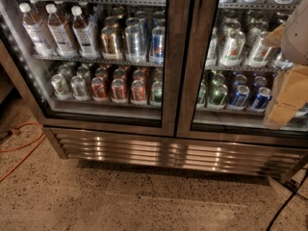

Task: Open right fridge door

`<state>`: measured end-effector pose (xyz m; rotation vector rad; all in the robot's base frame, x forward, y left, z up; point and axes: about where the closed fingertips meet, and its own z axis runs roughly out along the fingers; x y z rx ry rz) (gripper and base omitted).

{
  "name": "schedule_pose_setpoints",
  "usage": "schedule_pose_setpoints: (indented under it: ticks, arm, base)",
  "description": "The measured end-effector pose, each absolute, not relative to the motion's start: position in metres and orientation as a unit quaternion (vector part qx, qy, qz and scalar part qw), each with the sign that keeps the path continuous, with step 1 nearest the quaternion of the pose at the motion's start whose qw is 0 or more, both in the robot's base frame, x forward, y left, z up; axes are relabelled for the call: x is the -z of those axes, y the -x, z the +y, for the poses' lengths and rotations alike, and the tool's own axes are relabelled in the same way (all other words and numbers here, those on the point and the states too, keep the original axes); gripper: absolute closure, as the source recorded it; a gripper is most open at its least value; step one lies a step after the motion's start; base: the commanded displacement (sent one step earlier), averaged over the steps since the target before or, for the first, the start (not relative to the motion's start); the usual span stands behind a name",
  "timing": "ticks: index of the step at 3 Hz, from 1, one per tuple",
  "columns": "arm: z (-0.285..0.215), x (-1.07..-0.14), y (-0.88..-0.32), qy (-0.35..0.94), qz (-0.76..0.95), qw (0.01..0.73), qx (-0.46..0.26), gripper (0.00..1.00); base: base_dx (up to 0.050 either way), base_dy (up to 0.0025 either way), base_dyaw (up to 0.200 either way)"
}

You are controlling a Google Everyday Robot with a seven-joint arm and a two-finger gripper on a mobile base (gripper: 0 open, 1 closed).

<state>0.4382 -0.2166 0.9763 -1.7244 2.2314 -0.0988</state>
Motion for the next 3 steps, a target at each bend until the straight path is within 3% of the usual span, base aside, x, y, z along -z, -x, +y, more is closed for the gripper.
schedule_pose_setpoints:
  ticks: [2, 3]
  arm:
    - [-0.210, -0.967, -0.444, 0.609, 0.777, 0.161, 0.009, 0.00]
    - [-0.187, -0.937, -0.462, 0.606, 0.775, 0.173, -0.049, 0.00]
  base:
    - [0.000, 0.00000, 0.000]
    - [0.000, 0.00000, 0.000]
